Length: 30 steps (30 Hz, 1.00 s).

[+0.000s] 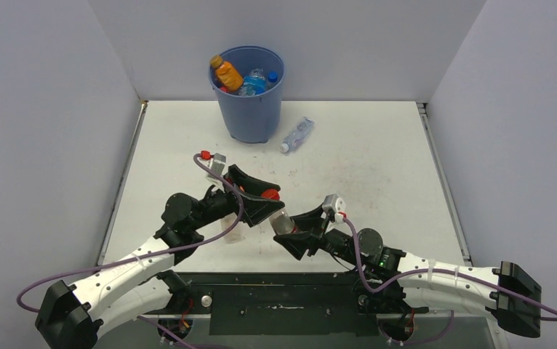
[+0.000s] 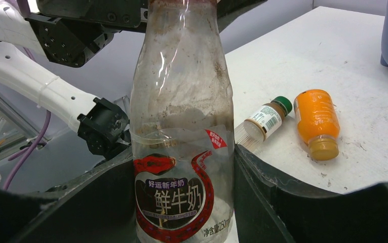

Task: Put the plastic bottles in the bin
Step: Place the plastic bottle in the trash bin.

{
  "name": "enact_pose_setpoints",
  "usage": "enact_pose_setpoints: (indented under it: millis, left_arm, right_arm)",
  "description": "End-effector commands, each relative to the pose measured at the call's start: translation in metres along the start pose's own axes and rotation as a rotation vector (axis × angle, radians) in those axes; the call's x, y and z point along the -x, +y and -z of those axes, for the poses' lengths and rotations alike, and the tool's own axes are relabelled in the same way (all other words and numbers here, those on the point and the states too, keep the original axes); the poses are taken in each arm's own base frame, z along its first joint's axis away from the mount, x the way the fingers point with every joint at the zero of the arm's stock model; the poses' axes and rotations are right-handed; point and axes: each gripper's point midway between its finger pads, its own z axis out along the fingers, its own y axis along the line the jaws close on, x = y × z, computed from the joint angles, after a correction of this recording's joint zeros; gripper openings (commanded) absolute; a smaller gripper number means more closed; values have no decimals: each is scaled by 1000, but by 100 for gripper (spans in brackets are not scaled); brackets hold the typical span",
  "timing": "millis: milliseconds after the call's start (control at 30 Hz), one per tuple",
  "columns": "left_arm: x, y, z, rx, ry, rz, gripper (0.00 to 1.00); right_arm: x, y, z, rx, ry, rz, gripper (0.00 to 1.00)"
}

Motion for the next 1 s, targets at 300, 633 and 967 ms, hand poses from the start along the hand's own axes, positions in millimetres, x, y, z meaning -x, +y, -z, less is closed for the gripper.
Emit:
enact_pose_setpoints:
  millis: [300,633,967]
  left_arm:
    - [7,-23,-6,-76,0,-33,0]
    - [131,9,-18,304,-159,-506,0]
    - [330,129,-37,633,-550,-714,0]
  right_arm:
    - [31,6,-6,-8,-71,-28,61]
    - [75,-7,8,-192,39,29,90]
    - [75,-63,42,-493,-16,76,90]
